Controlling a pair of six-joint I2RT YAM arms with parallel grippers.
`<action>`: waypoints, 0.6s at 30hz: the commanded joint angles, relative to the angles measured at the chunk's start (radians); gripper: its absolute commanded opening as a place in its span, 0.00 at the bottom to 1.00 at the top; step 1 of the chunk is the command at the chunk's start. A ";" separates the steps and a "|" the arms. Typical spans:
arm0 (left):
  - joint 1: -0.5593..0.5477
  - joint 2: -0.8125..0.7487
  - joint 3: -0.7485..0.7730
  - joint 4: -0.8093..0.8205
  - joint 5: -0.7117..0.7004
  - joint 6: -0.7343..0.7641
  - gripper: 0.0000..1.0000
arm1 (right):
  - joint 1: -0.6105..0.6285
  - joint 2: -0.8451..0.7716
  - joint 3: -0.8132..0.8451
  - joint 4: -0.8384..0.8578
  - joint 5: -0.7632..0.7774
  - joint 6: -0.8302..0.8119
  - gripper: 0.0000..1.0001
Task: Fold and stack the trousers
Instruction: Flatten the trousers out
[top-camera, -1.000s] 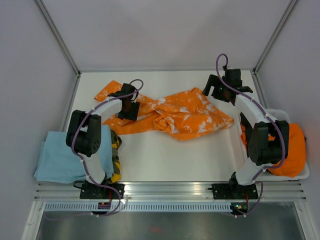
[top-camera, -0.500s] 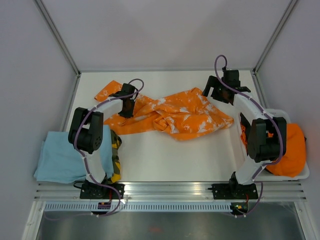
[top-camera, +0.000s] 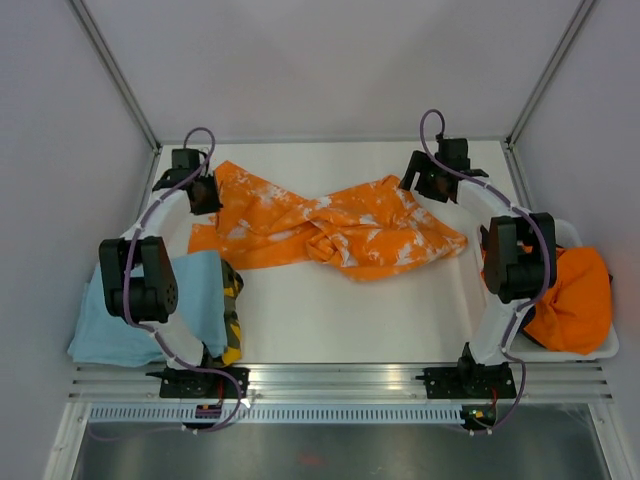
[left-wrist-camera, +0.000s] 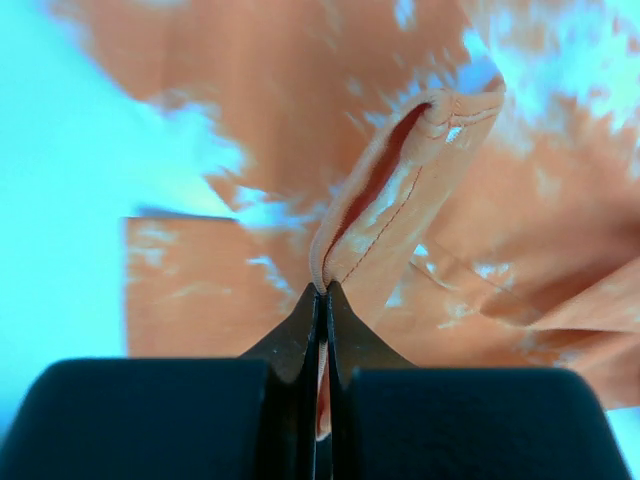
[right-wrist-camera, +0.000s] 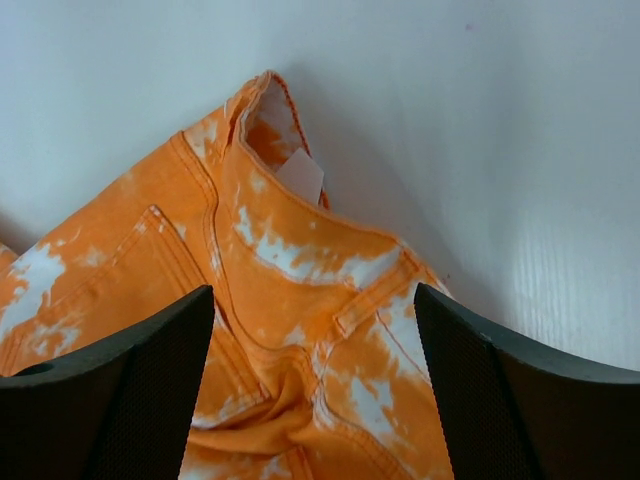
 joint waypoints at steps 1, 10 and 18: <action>0.058 -0.103 0.078 0.040 0.137 -0.051 0.02 | 0.003 0.107 0.084 0.069 -0.047 -0.029 0.87; 0.156 -0.077 0.173 0.030 0.161 -0.108 0.02 | 0.054 0.291 0.248 0.095 -0.084 -0.127 0.87; 0.308 -0.098 0.169 0.077 0.226 -0.171 0.02 | 0.074 0.441 0.413 0.021 -0.073 -0.129 0.62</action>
